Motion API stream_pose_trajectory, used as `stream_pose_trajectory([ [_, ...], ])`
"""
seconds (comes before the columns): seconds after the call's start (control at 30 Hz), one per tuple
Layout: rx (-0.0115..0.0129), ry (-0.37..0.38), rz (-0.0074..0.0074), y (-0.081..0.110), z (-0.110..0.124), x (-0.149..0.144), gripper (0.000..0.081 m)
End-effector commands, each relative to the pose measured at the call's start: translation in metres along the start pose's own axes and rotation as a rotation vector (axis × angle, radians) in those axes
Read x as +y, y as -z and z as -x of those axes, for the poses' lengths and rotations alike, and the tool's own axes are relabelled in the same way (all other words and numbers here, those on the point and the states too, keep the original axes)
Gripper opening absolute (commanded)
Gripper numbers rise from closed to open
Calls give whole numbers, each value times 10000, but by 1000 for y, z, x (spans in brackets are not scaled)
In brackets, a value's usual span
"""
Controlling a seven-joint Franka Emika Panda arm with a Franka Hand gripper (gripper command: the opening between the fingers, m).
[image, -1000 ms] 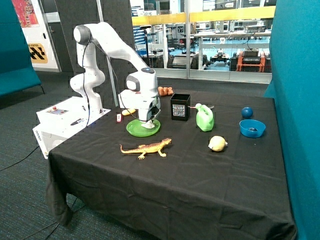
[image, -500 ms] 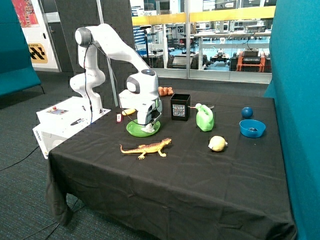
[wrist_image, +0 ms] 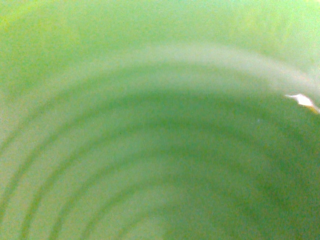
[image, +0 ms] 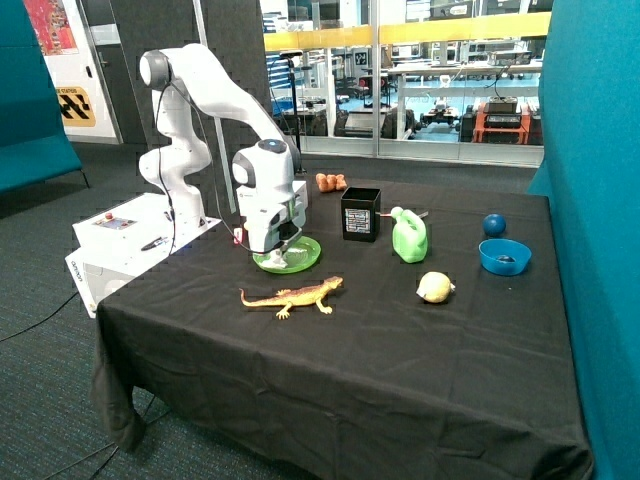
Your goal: Dry the plate
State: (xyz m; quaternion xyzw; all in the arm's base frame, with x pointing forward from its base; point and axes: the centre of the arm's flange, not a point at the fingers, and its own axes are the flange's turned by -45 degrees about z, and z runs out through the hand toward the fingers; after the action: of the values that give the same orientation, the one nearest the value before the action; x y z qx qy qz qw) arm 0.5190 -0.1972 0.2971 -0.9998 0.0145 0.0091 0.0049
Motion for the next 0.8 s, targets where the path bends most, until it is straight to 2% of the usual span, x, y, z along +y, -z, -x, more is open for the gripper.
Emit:
stream_pose_trajectory([
  [0.0, 181, 354, 98, -5, 44, -14, 0],
  [0.17, 179, 759, 102, -12, 55, -42, 0],
  [0.4, 177, 1149, 105, -19, 54, -70, 0],
  [0.6, 175, 1509, 108, -22, 42, -95, 0],
  [0.77, 174, 1675, 110, -22, 20, -109, 0],
])
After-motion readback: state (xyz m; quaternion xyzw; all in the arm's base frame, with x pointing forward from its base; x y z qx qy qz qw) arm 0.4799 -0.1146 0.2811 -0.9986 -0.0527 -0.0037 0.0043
